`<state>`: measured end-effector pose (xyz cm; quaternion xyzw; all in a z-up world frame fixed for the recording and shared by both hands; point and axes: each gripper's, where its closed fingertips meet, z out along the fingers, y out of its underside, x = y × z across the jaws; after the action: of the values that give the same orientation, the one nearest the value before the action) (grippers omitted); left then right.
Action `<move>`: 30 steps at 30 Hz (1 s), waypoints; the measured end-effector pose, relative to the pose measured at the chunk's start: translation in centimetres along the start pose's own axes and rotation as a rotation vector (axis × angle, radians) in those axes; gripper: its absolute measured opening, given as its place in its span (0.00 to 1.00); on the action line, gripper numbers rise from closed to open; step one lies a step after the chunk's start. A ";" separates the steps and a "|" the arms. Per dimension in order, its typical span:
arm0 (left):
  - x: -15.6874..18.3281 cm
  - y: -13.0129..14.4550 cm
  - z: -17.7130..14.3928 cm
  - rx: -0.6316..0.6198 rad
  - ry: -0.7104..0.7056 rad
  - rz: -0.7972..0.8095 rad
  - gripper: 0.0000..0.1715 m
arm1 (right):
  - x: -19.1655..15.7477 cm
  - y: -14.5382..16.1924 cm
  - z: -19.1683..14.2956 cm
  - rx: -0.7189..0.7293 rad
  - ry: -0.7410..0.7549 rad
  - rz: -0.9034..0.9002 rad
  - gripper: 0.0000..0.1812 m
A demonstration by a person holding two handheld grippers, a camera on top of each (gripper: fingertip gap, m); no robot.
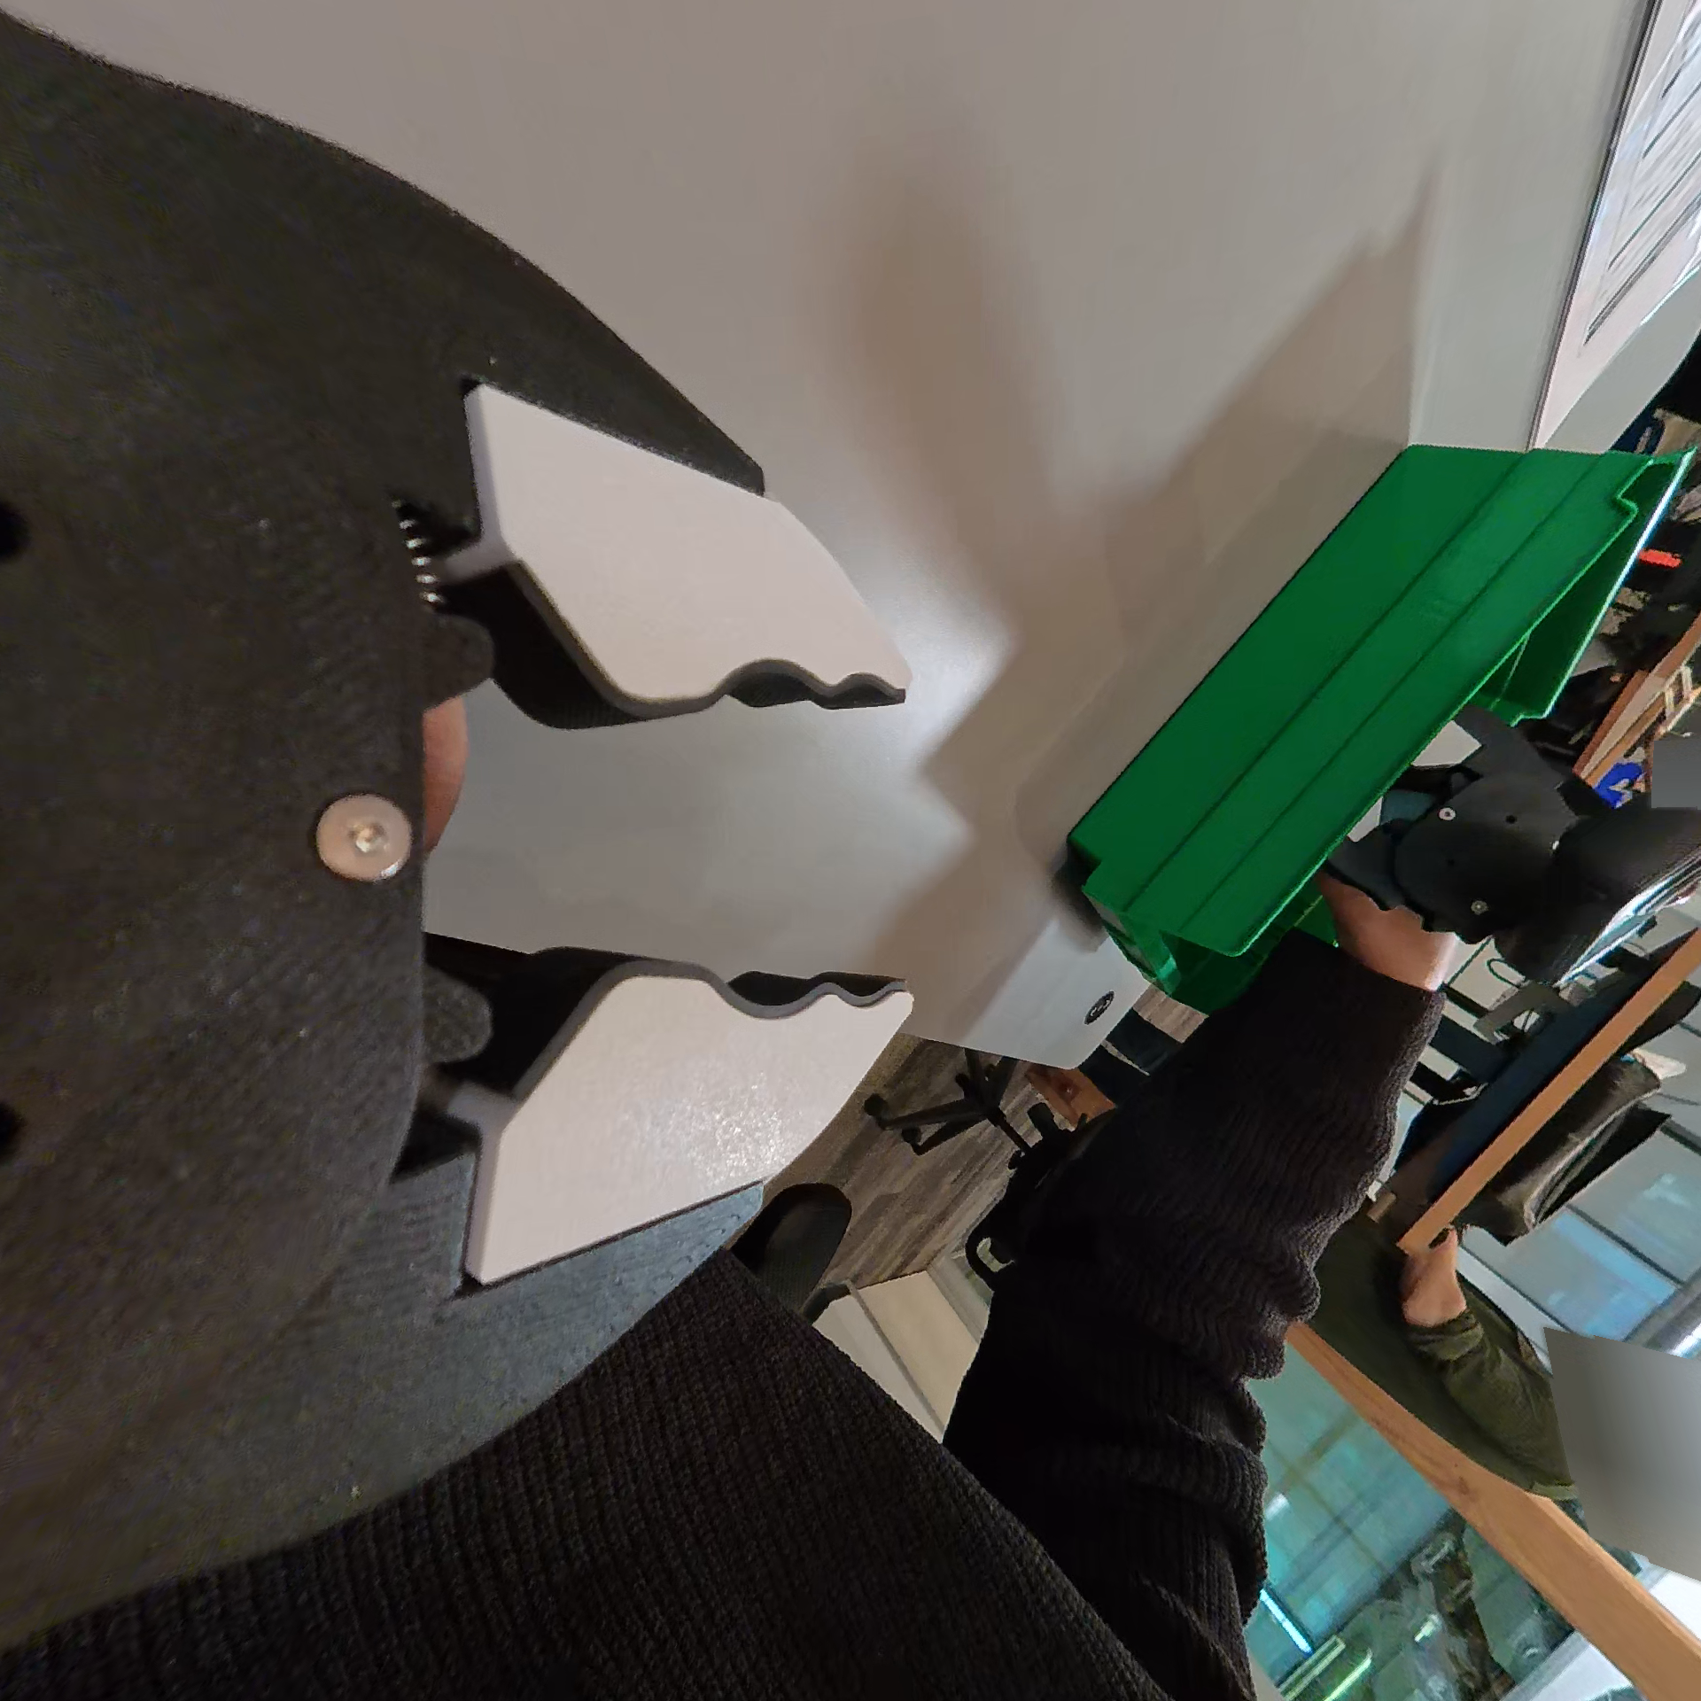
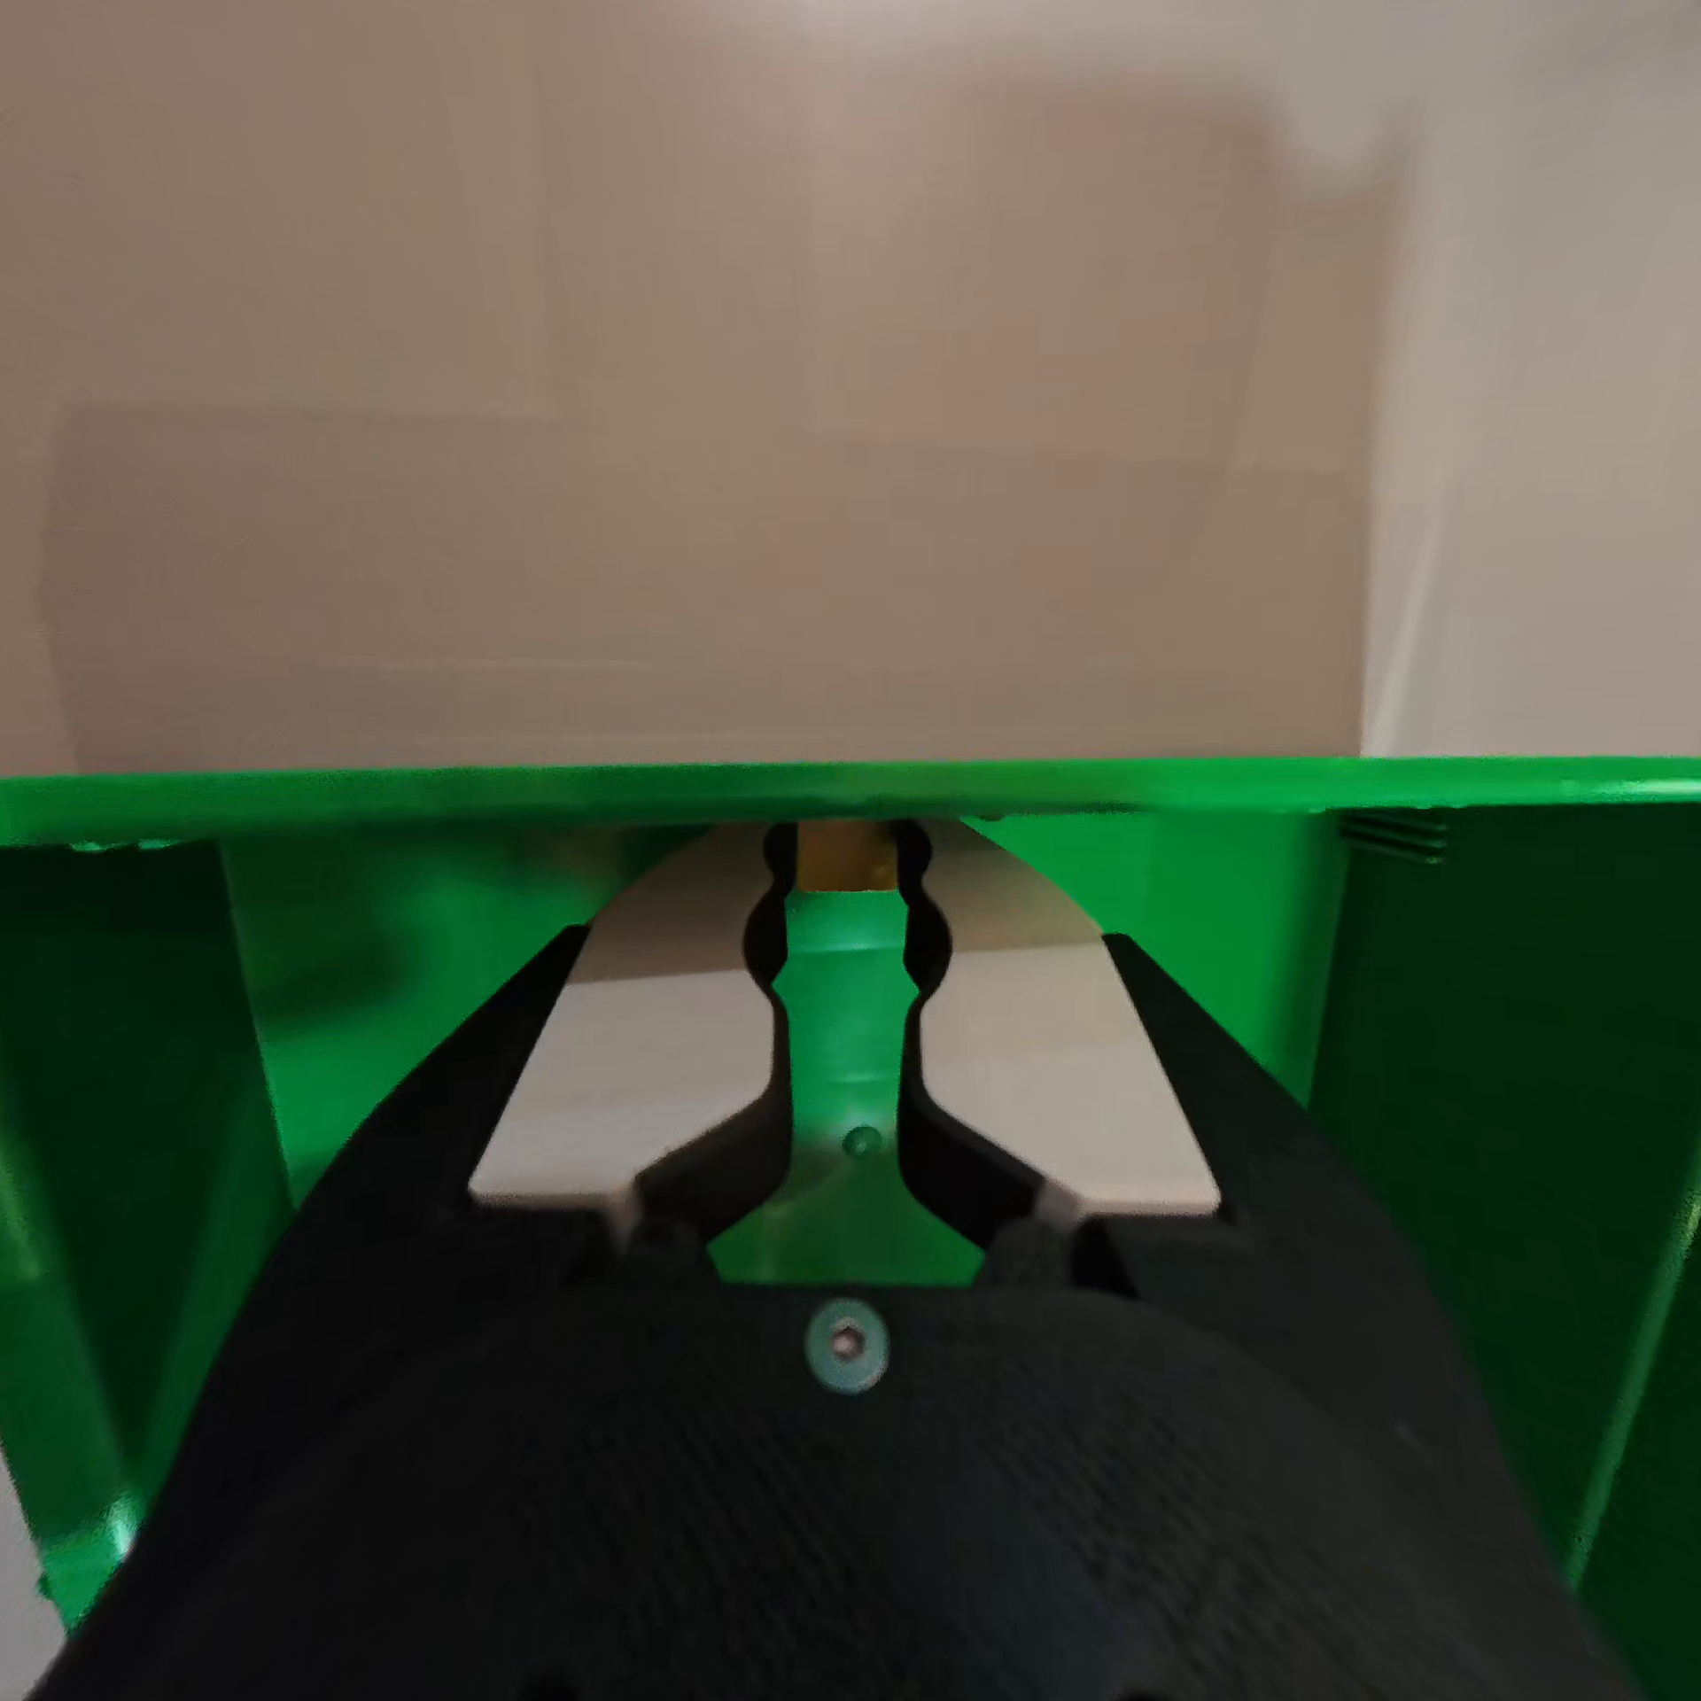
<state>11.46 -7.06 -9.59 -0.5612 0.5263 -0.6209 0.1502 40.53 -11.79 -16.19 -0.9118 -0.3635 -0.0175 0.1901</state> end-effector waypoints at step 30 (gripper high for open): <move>-2.0 -13.5 -12.9 0.327 -0.427 0.337 0.32 | -17.6 -23.0 -16.1 1.329 -0.107 0.467 0.40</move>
<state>6.58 6.15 2.79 -0.5521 0.4617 -0.5318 0.4462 13.89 -13.84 3.41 -0.6566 -0.1007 0.2943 0.6871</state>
